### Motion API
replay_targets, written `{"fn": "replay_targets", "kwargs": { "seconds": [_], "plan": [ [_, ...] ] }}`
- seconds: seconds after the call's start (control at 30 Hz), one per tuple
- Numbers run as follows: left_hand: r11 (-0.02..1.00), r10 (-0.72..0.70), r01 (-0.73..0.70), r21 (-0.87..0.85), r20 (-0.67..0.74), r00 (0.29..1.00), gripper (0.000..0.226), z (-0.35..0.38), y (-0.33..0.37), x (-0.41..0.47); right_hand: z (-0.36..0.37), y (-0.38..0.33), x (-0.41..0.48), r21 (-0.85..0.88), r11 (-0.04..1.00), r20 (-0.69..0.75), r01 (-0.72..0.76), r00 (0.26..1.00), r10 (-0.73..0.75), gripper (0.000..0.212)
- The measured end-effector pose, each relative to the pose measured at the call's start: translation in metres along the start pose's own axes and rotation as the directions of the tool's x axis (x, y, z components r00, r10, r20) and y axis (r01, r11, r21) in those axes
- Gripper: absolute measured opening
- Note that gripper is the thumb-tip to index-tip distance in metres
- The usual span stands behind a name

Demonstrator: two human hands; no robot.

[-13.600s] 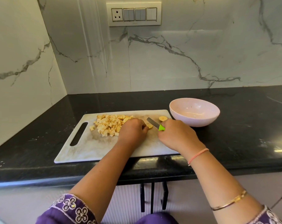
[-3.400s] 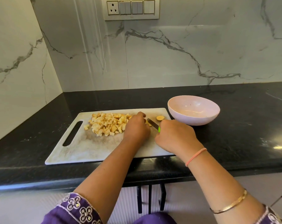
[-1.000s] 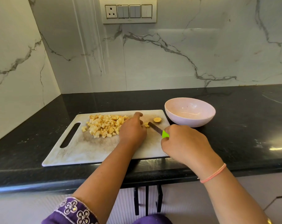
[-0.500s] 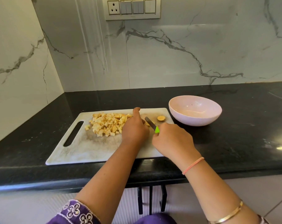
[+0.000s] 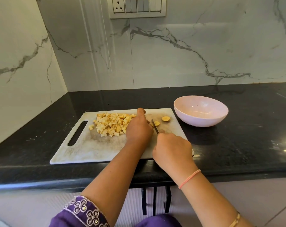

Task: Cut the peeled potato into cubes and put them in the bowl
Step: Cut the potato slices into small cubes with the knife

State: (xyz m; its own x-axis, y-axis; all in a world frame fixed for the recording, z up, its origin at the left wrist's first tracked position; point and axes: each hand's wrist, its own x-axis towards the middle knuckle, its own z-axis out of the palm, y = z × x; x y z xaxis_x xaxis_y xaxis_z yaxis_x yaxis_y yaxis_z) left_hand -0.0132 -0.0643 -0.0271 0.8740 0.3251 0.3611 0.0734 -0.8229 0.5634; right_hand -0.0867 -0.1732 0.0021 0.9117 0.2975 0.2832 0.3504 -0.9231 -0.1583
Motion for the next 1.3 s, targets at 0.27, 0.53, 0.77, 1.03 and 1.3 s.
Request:
{"fn": "replay_targets", "kwargs": {
  "seconds": [0.27,0.53,0.77,1.03,1.3],
  "plan": [
    [1.000,0.021,-0.021,0.007,-0.014,1.000,0.036,-0.006,-0.001,0.002,-0.005,0.007,-0.011,0.037,0.998,-0.043,0.042,0.998,-0.041,0.022],
    [0.997,0.080,-0.080,0.007,0.066,0.995,0.022,-0.005,0.003,-0.005,-0.010,0.015,-0.010,0.098,0.994,0.015,-0.043,0.999,0.041,0.020],
    [0.997,0.075,-0.078,0.020,0.117,0.990,0.022,-0.011,0.002,-0.004,-0.009,0.020,-0.010,0.115,0.992,0.021,-0.043,0.999,0.041,0.024],
    [0.997,0.072,-0.076,0.024,0.141,0.987,0.021,-0.011,0.002,-0.002,-0.007,0.016,-0.016,0.083,0.997,0.003,-0.006,1.000,0.006,0.025],
    [0.989,0.146,-0.143,-0.031,0.181,0.973,0.021,-0.016,-0.001,-0.006,-0.012,0.016,-0.015,0.088,0.995,0.036,-0.041,0.999,0.038,0.026]
  ]
}}
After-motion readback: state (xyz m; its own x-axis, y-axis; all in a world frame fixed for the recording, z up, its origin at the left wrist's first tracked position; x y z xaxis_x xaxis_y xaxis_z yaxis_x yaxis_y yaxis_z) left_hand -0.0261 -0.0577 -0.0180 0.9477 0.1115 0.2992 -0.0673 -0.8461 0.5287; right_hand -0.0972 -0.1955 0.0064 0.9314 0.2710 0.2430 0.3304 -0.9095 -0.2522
